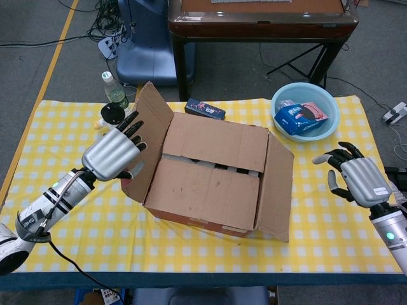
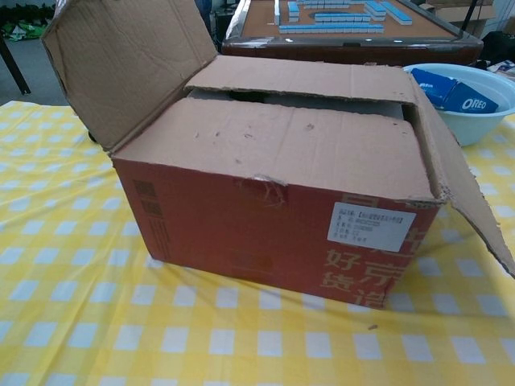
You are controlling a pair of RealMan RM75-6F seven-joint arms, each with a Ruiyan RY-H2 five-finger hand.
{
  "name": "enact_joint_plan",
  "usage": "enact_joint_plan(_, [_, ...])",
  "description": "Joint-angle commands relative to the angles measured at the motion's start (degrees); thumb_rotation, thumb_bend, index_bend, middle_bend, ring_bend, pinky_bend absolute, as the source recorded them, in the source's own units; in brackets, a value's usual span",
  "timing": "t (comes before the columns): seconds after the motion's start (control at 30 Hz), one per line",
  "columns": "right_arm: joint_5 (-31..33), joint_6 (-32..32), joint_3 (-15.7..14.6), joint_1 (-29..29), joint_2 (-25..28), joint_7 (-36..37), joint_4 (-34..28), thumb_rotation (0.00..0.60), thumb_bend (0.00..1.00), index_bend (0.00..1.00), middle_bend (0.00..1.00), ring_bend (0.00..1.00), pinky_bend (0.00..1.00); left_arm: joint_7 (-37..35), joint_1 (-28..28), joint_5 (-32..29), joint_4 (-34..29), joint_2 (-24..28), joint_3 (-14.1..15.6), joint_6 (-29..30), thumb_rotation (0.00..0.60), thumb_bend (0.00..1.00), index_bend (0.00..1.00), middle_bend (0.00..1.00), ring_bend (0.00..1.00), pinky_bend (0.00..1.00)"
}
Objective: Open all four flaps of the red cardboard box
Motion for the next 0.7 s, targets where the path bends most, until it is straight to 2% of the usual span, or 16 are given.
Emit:
enact_joint_plan(0.03, [0.1, 0.0, 0.1, 0.0, 0.0, 0.0, 0.0, 0.6, 0.7, 0.33, 0.34, 0.25, 0.1, 0.4, 0.0, -1.0, -0.4, 0.3, 0.0, 0.2, 0.239, 0.49, 0.54, 0.47, 0.13, 0.0])
enact_joint_plan(0.33, [0.3, -0.1, 0.2, 0.1, 0.2, -0.2, -0.2, 0.6, 0.7, 0.32, 0.34, 0.25, 0.1, 1.2, 0.3, -4.5, -1.1, 1.4, 0.1, 1.4, 0.244, 0.49, 0.53, 0.47, 0.13, 0.0])
enact_joint_plan(0.7, [0.5, -0.4, 0.3, 0.3, 0.1, -0.6, -0.2, 0.6, 0.7, 0.32, 0.34, 0.25, 0.1, 0.2, 1.7, -5.0, -0.2, 2.3, 0.8, 2.2, 0.241, 0.49, 0.53, 0.47, 0.13, 0.0])
